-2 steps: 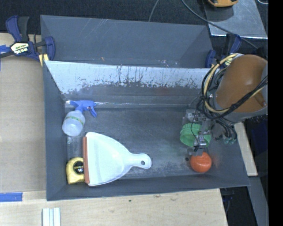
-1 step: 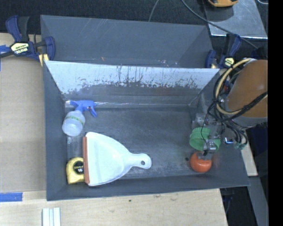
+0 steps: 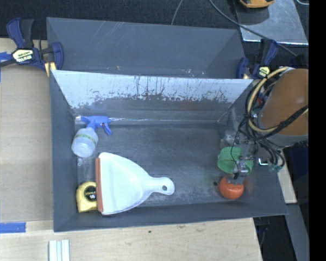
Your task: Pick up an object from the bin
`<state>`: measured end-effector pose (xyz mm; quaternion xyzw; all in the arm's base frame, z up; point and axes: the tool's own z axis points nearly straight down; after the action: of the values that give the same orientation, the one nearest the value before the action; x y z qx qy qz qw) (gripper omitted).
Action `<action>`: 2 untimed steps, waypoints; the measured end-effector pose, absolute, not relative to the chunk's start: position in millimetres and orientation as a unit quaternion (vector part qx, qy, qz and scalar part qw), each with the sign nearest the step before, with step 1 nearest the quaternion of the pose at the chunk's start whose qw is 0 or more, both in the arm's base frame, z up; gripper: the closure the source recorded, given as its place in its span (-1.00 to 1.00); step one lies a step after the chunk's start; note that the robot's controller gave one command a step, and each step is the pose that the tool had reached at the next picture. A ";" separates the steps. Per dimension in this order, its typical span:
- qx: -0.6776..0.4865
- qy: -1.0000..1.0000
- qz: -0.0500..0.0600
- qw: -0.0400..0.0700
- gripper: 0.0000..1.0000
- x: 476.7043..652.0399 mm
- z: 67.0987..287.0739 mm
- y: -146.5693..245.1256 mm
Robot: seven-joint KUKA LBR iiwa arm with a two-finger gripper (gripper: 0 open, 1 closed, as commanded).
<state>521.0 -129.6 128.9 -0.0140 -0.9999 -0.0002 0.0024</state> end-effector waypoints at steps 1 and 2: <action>-0.014 -1.000 0.000 0.002 -1.00 521.0 128.9 -129.4; 0.178 -0.984 0.000 -0.001 -1.00 569.4 120.9 -116.1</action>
Offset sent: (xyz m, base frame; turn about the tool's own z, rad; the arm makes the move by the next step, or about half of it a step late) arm 0.0000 0.0000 0.0000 0.0000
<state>569.4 -116.1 120.9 0.1782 -0.9840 -0.0001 -0.0008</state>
